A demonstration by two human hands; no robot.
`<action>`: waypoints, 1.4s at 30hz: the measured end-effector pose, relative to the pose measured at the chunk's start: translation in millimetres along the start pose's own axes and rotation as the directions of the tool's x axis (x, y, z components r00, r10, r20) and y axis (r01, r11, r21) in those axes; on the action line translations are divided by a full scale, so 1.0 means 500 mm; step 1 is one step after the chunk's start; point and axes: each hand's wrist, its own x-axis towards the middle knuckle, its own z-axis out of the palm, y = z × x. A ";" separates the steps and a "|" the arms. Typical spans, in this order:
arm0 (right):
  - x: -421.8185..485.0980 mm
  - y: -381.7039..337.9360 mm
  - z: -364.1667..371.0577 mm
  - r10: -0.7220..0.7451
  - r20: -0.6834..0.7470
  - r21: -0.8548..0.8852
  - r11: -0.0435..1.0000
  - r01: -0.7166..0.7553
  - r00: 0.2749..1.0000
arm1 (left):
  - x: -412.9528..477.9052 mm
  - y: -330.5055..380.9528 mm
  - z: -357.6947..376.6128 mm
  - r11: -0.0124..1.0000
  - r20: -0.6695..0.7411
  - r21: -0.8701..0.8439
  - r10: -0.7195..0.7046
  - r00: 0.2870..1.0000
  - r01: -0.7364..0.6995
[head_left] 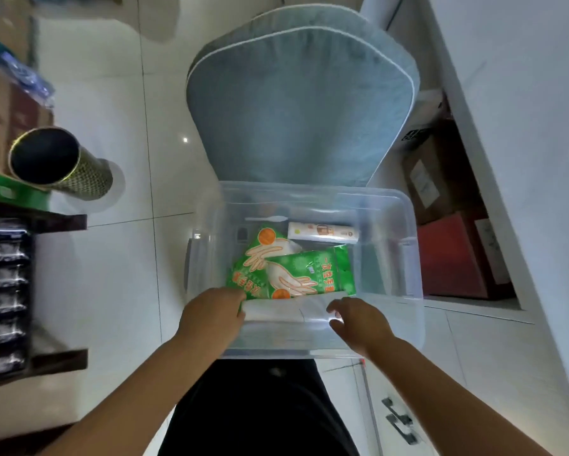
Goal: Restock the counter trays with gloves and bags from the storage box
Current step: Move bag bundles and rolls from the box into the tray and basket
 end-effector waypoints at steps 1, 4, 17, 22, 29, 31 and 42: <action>0.029 0.013 0.015 0.013 0.041 -0.016 1.000 -0.012 0.999 | 0.020 -0.006 0.023 1.000 0.037 0.003 -0.014 0.999 0.014; 0.110 0.056 0.060 0.017 0.146 -0.098 0.995 -0.002 0.989 | 0.092 -0.015 0.095 0.999 0.158 0.033 -0.041 0.987 0.036; 0.282 0.151 0.226 -0.297 0.263 -0.228 0.906 0.358 0.918 | 0.322 -0.018 0.313 0.850 0.466 0.272 0.294 0.834 -0.451; 0.296 0.158 0.223 -0.342 0.234 -0.217 0.894 0.392 0.910 | 0.341 -0.025 0.334 0.715 0.458 0.375 0.410 0.789 -0.590; 0.328 0.157 0.194 -0.372 0.106 -0.155 0.910 0.385 0.922 | 0.353 -0.034 0.317 0.811 0.158 0.374 0.422 0.893 -0.449; 0.341 0.159 0.192 -0.364 0.054 -0.203 0.908 0.367 0.930 | 0.353 -0.031 0.326 0.874 0.185 0.278 0.359 0.915 -0.399; 0.271 0.143 0.148 -0.201 0.111 -0.118 0.970 0.214 0.973 | 0.317 -0.004 0.252 0.921 0.248 0.217 0.268 0.931 -0.323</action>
